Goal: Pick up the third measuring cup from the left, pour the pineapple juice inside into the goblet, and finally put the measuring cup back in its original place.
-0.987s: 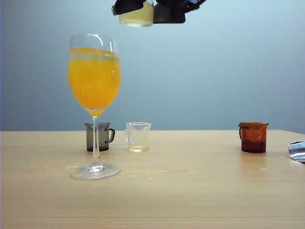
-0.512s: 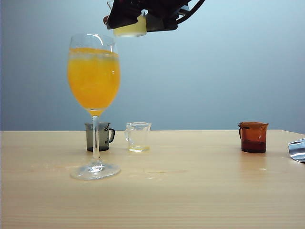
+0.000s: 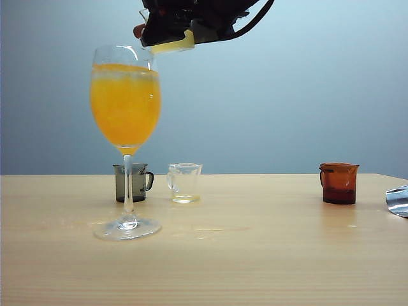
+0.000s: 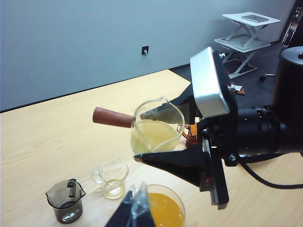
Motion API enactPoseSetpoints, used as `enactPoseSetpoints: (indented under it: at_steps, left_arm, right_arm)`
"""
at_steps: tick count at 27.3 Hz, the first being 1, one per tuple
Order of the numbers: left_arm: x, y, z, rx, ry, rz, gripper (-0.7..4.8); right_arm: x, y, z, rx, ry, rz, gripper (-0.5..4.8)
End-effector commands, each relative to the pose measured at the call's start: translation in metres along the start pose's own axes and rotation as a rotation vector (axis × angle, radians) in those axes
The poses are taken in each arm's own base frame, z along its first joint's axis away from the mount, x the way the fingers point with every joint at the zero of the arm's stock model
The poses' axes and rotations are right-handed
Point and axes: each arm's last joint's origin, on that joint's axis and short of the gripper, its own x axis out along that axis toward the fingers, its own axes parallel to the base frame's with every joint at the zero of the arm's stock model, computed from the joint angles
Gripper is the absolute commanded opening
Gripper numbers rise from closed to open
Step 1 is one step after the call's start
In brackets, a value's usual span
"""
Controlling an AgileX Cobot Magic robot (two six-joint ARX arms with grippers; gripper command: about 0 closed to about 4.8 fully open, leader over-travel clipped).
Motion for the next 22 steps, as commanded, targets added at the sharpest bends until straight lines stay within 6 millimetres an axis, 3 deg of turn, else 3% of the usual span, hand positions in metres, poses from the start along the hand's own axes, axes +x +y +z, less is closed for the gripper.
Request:
enactPoseSetpoints:
  at_steps: [1,22]
  left_arm:
    - [-0.0014,-0.0008,0.0032,0.006,-0.02,-0.006,-0.05]
    - [-0.0014,-0.0008,0.0032,0.006,-0.02,-0.006,-0.05]
  right_arm:
    - [-0.0011,0.0028,0.0068,-0.075,-0.038,0.004,0.93]
    - [0.0001,0.0092,0.0072,-0.259,-0.04,0.015,0.93]
